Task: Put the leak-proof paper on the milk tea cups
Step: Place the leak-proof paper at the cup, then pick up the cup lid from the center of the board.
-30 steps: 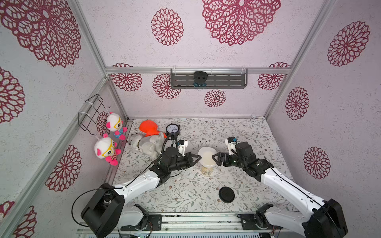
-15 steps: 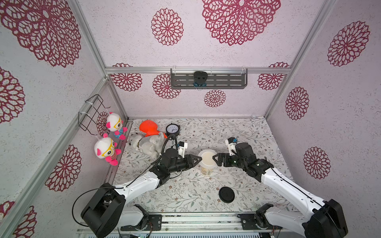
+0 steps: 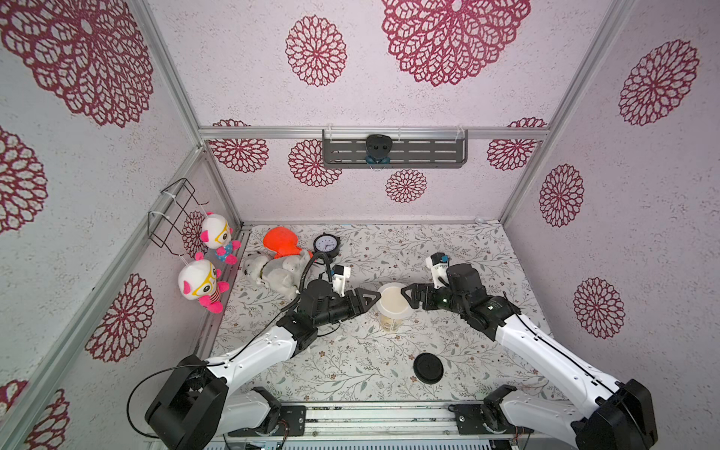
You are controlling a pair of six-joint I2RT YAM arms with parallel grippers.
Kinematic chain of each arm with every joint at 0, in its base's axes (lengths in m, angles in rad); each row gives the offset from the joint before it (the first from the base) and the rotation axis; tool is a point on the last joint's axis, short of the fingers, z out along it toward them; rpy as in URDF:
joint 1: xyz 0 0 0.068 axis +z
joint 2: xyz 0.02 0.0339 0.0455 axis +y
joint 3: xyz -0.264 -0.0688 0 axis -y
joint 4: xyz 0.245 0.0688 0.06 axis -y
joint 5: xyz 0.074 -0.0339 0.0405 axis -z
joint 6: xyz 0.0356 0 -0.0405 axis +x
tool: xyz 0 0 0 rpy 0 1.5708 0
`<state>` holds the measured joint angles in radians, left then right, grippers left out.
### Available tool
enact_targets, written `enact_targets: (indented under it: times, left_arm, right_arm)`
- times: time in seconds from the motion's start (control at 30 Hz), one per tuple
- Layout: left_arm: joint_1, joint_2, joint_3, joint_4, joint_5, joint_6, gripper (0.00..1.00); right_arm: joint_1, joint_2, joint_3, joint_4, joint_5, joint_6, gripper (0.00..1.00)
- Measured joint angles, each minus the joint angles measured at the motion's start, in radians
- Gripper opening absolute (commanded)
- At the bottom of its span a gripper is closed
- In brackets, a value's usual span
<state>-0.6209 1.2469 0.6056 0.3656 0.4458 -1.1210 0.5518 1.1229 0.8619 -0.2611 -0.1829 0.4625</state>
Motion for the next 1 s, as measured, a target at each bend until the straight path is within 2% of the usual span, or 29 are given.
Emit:
enact_targets:
  times: [0.2,0.3,0.43,0.63,0.87,1.0]
  left_arm:
    - [0.010,-0.029,0.000,-0.047,-0.010,0.021,0.65]
    - [0.015,-0.057,-0.001,-0.084,-0.014,0.038,0.74]
    - [0.029,-0.146,-0.014,-0.150,-0.032,0.064,0.89]
    - [0.063,-0.309,-0.030,-0.290,-0.095,0.121,0.98]
    - [0.108,-0.398,-0.030,-0.443,-0.158,0.182,0.98]
    - [0.120,-0.417,-0.030,-0.501,-0.178,0.204,0.98]
  right_arm:
    - [0.000,-0.005,0.000,-0.014,0.000,0.000,0.93]
    - [0.000,-0.035,0.000,-0.045,0.008,0.000,0.93]
    - [0.001,-0.127,-0.001,-0.125,0.053,0.004,0.93]
    - [0.004,-0.288,-0.082,-0.272,0.129,0.067,0.90]
    - [0.068,-0.333,-0.269,-0.415,0.163,0.194,0.81]
    - [0.182,-0.312,-0.340,-0.412,0.173,0.274,0.79]
